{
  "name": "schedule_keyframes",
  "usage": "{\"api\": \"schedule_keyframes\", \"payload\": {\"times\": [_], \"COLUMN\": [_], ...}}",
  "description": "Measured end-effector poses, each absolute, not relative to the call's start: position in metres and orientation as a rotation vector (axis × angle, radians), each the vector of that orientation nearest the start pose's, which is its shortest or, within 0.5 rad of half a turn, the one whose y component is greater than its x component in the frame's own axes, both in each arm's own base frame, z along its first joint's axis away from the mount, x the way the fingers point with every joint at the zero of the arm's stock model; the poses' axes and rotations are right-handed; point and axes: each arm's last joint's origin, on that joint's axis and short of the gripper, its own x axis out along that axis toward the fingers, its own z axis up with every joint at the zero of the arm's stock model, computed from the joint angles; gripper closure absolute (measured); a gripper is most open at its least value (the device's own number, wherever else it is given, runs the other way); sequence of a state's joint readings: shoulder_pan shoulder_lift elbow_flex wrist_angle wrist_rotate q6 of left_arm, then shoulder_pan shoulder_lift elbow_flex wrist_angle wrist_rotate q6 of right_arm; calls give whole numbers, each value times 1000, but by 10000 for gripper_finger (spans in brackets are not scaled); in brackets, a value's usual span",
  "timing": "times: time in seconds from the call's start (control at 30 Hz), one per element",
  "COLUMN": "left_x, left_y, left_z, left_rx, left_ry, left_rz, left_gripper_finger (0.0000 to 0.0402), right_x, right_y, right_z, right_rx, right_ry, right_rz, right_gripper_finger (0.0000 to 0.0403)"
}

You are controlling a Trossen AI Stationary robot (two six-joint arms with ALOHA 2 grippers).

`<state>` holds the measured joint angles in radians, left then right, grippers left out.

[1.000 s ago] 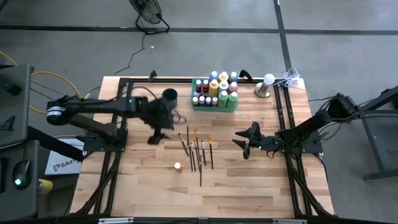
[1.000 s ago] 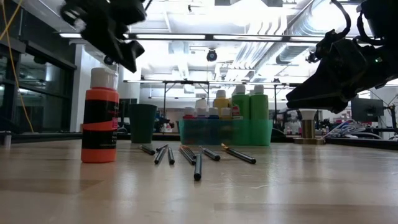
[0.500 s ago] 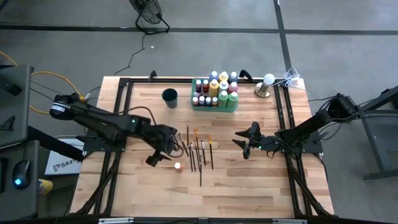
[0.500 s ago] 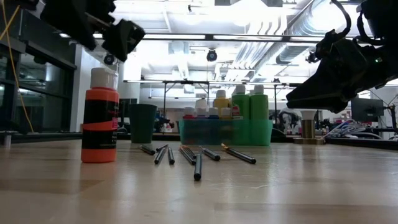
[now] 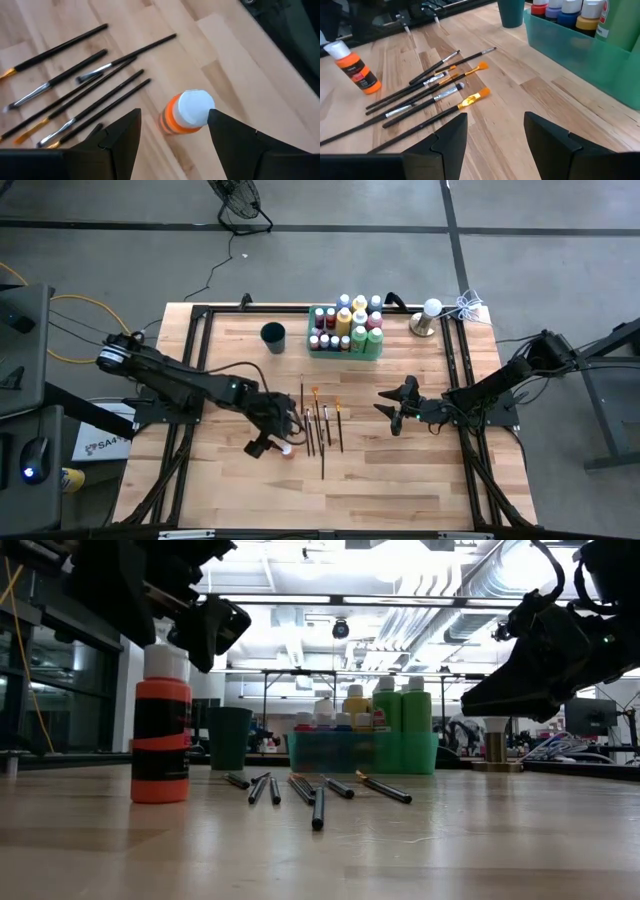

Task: Pick & Place Paint Supplies
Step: Put the small orange paint bottle into the green bin

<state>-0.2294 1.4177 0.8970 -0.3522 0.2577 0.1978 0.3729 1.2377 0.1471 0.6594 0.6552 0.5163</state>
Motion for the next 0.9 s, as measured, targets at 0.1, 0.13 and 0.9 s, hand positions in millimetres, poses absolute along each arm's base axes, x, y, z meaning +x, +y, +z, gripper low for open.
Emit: {"api": "schedule_keyframes", "payload": {"times": [0.1,0.13,0.9], "left_x": [274,274,270], "left_y": [-72,-72,-73], "left_z": [222,222,242], "left_rx": [172,174,183], "left_ry": [835,836,898], "left_rz": [-559,-560,-527], "left_gripper_finger": [176,176,176], "right_x": [176,176,176], "right_y": [50,50,50], "right_z": [125,125,125], "right_rx": [294,294,295], "right_ry": [294,295,297], "right_rz": [-366,-366,-366], "right_gripper_finger": [214,214,214]}}
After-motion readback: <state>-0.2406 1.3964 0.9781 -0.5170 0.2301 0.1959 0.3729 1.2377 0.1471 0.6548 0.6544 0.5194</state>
